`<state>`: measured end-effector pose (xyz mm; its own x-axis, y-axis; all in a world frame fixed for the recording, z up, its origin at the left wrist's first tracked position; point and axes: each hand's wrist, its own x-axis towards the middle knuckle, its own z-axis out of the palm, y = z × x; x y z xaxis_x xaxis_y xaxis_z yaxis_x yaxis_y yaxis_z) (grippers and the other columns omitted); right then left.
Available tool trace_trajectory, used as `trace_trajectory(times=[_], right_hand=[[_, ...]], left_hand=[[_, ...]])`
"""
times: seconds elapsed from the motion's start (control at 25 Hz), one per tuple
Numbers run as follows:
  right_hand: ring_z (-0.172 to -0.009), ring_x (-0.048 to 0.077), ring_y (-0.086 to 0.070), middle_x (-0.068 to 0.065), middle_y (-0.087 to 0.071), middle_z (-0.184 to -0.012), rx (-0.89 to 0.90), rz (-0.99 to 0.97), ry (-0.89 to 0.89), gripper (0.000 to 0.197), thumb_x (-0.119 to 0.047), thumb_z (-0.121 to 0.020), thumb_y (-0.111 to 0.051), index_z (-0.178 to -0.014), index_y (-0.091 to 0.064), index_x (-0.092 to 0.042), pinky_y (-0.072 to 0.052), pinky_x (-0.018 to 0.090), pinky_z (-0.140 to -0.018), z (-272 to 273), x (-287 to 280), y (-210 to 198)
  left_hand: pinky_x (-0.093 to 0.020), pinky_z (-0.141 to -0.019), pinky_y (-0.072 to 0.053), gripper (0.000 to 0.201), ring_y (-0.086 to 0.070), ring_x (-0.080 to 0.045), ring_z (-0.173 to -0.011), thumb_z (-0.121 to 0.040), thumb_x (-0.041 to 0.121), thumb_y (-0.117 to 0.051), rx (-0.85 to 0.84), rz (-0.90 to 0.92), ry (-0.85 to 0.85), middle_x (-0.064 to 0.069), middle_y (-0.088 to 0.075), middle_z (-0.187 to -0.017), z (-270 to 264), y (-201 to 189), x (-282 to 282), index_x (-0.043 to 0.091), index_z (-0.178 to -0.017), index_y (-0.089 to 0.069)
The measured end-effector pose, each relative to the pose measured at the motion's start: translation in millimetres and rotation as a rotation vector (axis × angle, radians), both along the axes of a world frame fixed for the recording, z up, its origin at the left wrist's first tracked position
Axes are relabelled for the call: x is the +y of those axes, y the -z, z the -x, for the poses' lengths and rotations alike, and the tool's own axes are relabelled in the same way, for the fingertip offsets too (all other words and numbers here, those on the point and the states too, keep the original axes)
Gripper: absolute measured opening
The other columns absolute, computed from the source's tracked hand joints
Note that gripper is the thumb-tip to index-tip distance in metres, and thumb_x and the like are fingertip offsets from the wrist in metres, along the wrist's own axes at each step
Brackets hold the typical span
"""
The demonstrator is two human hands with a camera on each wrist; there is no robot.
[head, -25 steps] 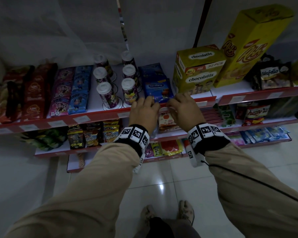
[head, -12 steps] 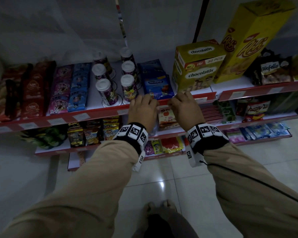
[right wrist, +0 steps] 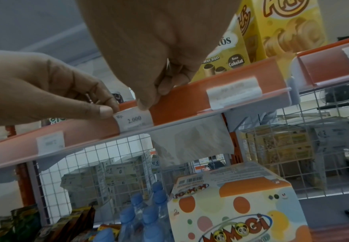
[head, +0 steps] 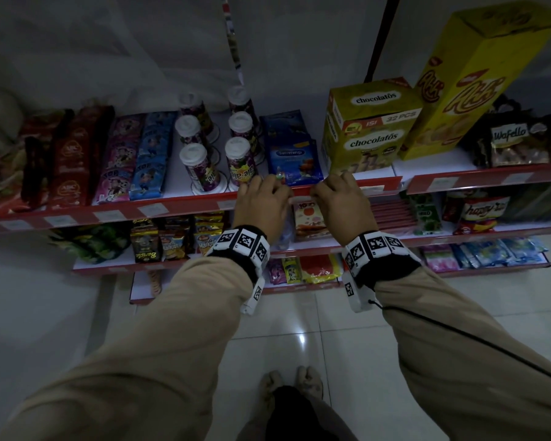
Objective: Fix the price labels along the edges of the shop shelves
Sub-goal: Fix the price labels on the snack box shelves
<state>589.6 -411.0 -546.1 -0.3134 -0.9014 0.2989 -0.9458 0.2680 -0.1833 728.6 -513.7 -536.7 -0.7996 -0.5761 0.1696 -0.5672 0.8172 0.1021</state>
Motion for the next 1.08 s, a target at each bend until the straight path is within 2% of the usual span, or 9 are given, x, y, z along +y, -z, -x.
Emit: trace_trajectory(times=[0.12, 0.24, 0.44, 0.56, 0.76, 0.92, 1.08], right_hand=[[-0.087, 0.036, -0.057, 0.017, -0.064, -0.086, 0.008, 0.04, 0.002, 0.019, 0.007, -0.074, -0.068, -0.09, -0.068, -0.003, -0.046, 0.038, -0.071, 1.3, 4.2, 0.3], [-0.093, 0.037, -0.054, 0.019, -0.063, -0.093, -0.09, 0.068, -0.018, 0.024, 0.008, -0.078, -0.062, -0.099, -0.066, -0.002, -0.046, 0.041, -0.078, 2.2, 6.5, -1.8], [-0.096, 0.038, -0.052, 0.021, -0.057, -0.102, -0.107, 0.108, 0.006, 0.025, 0.007, -0.076, -0.058, -0.099, -0.064, 0.0, -0.046, 0.04, -0.074, -2.7, 8.6, -4.3], [-0.098, 0.039, -0.052, 0.021, -0.057, -0.105, -0.072, 0.083, 0.008, 0.026, 0.002, -0.074, -0.061, -0.1, -0.065, -0.002, -0.046, 0.043, -0.076, -9.8, 5.9, -9.7], [-0.097, 0.04, -0.052, 0.021, -0.057, -0.107, -0.071, 0.015, -0.026, 0.026, -0.005, -0.074, -0.065, -0.099, -0.065, -0.004, -0.045, 0.043, -0.077, -39.1, -16.1, -14.9], [-0.097, 0.037, -0.049, 0.019, -0.054, -0.108, -0.089, 0.015, -0.02, 0.026, -0.021, -0.077, -0.066, -0.098, -0.064, -0.005, -0.042, 0.043, -0.079, -62.5, -32.9, -12.9], [-0.102, 0.036, -0.047, 0.018, -0.054, -0.111, -0.084, -0.024, -0.027, 0.033, -0.03, -0.081, -0.062, -0.105, -0.062, -0.007, -0.041, 0.044, -0.081, -89.9, -46.3, -8.2]], left_hand=[[-0.039, -0.084, -0.034, 0.025, -0.046, -0.03, -0.104, -0.092, 0.019, -0.05, 0.011, -0.039, 0.021, -0.009, -0.055, -0.112, -3.9, -2.3, 2.9, 0.014, -0.114, -0.062], [-0.038, -0.082, -0.034, 0.027, -0.049, -0.03, -0.1, -0.088, 0.01, -0.052, 0.059, -0.056, 0.028, -0.011, -0.057, -0.109, -9.6, -7.0, 4.8, 0.012, -0.113, -0.062], [-0.038, -0.082, -0.032, 0.031, -0.049, -0.028, -0.104, -0.084, 0.012, -0.055, 0.0, -0.027, 0.012, -0.007, -0.056, -0.113, -16.3, -7.8, 7.9, 0.017, -0.115, -0.06], [-0.038, -0.086, -0.031, 0.039, -0.048, -0.027, -0.11, -0.084, 0.013, -0.055, -0.034, -0.008, 0.003, -0.003, -0.055, -0.119, -23.4, -7.8, 5.8, 0.022, -0.122, -0.057], [-0.038, -0.087, -0.03, 0.042, -0.046, -0.029, -0.114, -0.086, 0.018, -0.051, -0.08, 0.051, -0.02, -0.004, -0.053, -0.126, -53.1, -14.2, -14.8, 0.02, -0.128, -0.054], [-0.04, -0.087, -0.03, 0.044, -0.045, -0.029, -0.112, -0.086, 0.02, -0.05, -0.106, 0.069, -0.036, -0.005, -0.052, -0.126, -90.6, -16.7, -39.2, 0.019, -0.13, -0.051], [-0.043, -0.091, -0.027, 0.054, -0.042, -0.029, -0.115, -0.086, 0.026, -0.051, -0.159, 0.119, -0.029, -0.004, -0.045, -0.133, -115.5, -11.8, -50.2, 0.022, -0.139, -0.041]])
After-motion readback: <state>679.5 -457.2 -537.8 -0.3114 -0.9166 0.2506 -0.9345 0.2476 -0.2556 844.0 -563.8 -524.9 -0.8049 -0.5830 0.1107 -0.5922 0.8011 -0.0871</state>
